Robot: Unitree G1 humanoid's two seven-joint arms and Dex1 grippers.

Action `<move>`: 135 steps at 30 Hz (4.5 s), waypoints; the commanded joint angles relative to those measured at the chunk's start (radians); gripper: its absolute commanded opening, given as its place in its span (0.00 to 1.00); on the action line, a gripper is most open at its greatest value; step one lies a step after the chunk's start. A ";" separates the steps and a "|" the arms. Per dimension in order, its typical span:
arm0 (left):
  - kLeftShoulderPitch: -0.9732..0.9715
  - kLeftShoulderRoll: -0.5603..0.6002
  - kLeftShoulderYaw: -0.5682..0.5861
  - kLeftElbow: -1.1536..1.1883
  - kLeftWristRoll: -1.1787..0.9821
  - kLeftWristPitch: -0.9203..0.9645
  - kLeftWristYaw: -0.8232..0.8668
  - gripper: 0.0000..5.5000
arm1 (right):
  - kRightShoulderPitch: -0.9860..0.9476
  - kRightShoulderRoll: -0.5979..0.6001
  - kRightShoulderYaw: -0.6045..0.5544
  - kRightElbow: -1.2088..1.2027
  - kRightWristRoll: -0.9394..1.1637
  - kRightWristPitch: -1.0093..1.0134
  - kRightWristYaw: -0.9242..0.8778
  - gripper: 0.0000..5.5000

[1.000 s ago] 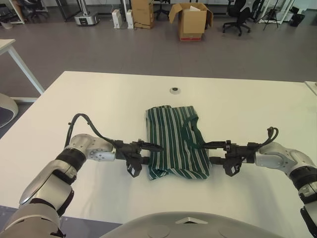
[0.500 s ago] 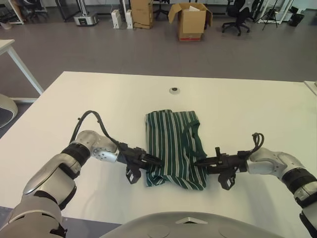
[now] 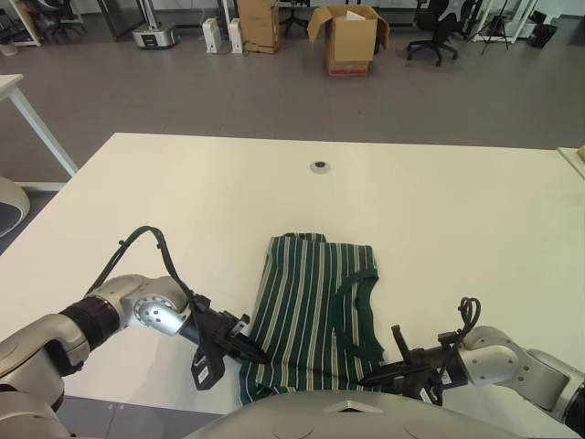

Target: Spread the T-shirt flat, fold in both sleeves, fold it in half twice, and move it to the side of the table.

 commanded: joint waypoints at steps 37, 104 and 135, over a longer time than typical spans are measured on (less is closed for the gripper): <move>-0.516 -0.749 0.959 0.956 -0.780 1.700 -0.081 0.07 | -0.805 0.629 -0.790 1.066 0.744 1.342 -0.353 0.06; -0.021 -0.832 1.052 -0.260 -0.613 1.250 0.239 0.34 | -0.470 0.857 -1.049 0.023 0.509 1.022 -0.727 0.26; -0.055 -0.953 1.053 -0.154 -0.495 1.258 0.348 0.34 | -0.542 0.957 -0.911 0.154 0.399 0.795 -0.654 0.26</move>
